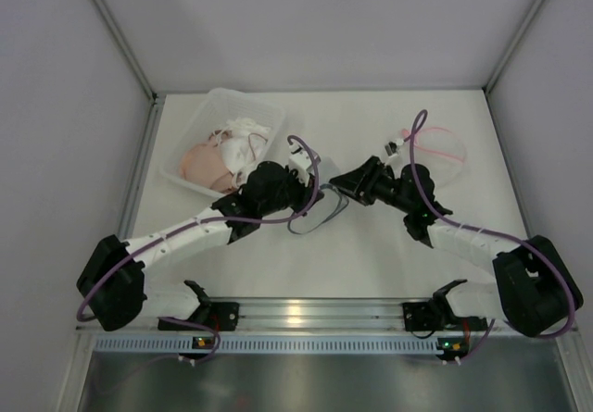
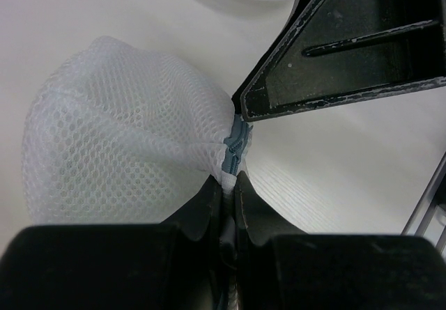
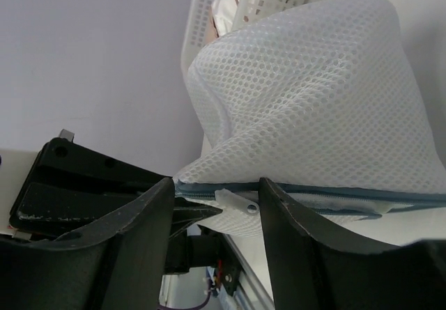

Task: Place the bra in the laundry bag and zip it closed
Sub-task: Zip the zipper on the laundry bag.

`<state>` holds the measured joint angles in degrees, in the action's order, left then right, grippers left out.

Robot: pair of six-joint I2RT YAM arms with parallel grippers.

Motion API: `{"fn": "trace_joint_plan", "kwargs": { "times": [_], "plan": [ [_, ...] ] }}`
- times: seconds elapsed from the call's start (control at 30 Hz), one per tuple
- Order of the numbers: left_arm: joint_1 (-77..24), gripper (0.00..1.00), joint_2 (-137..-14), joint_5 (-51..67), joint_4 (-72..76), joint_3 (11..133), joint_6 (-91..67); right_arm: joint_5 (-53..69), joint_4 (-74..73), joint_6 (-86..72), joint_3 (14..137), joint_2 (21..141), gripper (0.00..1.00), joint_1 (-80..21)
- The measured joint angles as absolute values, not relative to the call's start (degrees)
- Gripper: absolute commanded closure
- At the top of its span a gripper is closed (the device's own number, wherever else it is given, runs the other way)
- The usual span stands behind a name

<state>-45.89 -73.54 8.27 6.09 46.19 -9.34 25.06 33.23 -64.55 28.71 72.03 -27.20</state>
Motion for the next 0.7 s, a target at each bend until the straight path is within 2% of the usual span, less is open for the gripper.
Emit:
{"fn": "trace_joint_plan", "kwargs": {
  "times": [0.1, 0.37, 0.7],
  "plan": [
    [-46.3, 1.0, -73.5, 7.2, 6.6, 46.2, -9.3, 25.2, 34.0, -65.4, 28.7, 72.1, 0.57, -27.2],
    [-47.0, 1.0, -73.5, 3.0, 6.9, 46.2, -9.3, 25.1, 31.1, -65.3, 28.7, 71.5, 0.63, -27.2],
    [-47.0, 1.0, -73.5, 0.1, 7.4, 46.2, -9.4, 24.5, 26.0, -63.0, 28.9, 70.3, 0.63, -27.2]
  ]
}}
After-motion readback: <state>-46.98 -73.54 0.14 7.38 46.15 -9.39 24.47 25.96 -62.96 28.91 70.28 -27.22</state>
